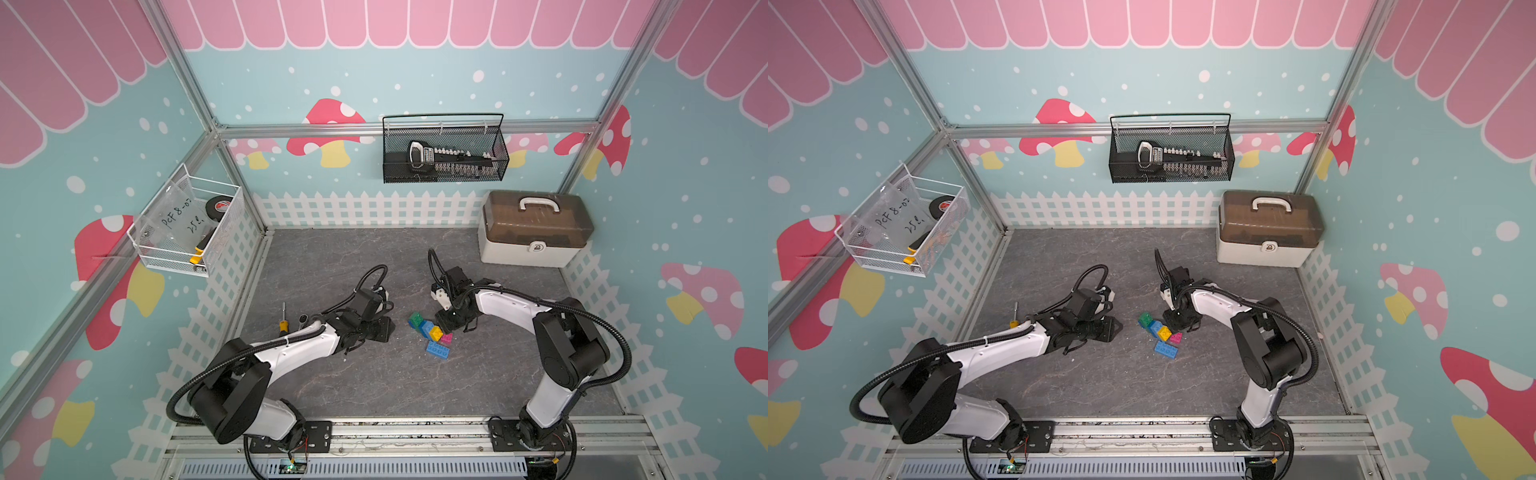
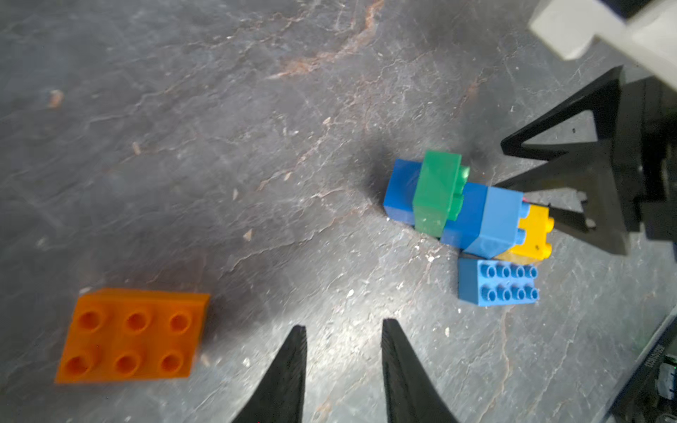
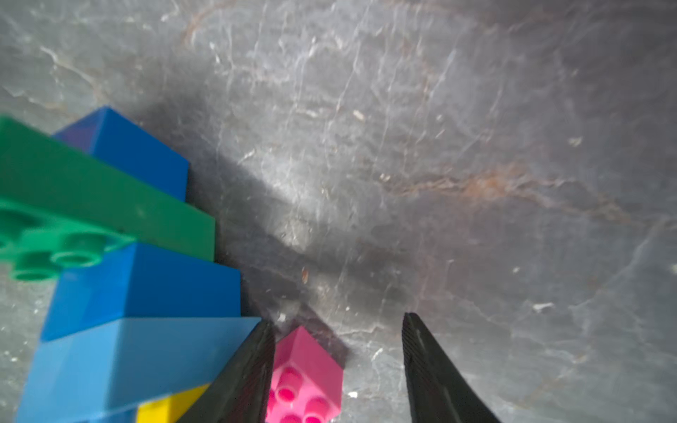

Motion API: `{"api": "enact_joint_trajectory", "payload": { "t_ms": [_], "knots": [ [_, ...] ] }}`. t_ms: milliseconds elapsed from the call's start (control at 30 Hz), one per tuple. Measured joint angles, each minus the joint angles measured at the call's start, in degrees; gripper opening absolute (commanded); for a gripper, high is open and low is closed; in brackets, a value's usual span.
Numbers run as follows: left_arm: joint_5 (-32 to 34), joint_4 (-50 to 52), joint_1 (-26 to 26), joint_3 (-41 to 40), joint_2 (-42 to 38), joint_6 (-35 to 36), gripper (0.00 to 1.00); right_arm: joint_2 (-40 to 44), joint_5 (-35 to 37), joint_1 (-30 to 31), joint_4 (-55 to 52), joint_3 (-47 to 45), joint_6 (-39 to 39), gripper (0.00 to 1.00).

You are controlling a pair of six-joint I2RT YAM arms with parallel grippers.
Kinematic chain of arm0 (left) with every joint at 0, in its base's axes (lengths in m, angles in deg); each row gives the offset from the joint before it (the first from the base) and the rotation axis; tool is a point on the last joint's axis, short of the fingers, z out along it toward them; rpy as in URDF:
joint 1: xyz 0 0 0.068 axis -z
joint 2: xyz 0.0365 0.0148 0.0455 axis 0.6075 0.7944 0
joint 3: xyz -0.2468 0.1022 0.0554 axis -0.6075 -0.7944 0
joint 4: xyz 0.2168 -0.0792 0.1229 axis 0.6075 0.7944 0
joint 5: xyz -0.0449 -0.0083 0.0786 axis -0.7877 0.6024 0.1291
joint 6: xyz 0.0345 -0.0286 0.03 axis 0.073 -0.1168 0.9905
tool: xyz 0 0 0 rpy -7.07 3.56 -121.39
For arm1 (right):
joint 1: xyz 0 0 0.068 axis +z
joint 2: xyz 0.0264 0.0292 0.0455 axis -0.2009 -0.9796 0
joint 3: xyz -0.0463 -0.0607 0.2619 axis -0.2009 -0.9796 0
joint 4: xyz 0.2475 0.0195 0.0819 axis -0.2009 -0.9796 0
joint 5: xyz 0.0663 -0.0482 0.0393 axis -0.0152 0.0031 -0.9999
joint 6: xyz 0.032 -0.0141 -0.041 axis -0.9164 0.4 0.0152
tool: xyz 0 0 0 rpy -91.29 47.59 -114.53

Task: Assemble a heart with lego
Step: Adjust the lego brick at the center of the board.

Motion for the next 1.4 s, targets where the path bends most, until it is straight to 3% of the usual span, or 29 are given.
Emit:
{"api": "enact_joint_trajectory", "payload": {
  "t_ms": [333,500,567,733,1033,1167,1400],
  "knots": [
    [-2.1,0.5,1.0,14.5,14.9,2.1,0.32,2.4,-8.5,1.3,-0.9,-0.5,-0.2,0.53],
    [-1.6,1.4,1.0,17.0,18.3,3.2,0.3,2.4,-10.7,2.3,-0.9,-0.5,-0.2,0.53],
    [-0.6,1.6,1.0,16.6,17.9,3.4,0.32,2.4,-11.2,3.0,-0.8,-0.5,-0.2,0.53],
    [2.3,-0.3,0.5,11.0,11.2,3.9,0.55,2.2,-12.5,4.9,0.7,-0.5,-1.1,0.53],
    [4.8,-6.1,0.3,-1.9,-4.5,5.4,0.73,1.9,-13.4,5.0,9.4,-1.1,-4.9,0.51],
    [4.0,-7.4,0.4,-3.7,-4.5,6.0,0.77,3.2,-13.0,5.0,13.1,-3.1,-6.2,0.47],
    [2.8,-10.3,3.8,-3.6,-0.8,8.8,0.78,15.9,-8.8,3.1,11.8,-7.9,-5.6,0.47]
  ]
}}
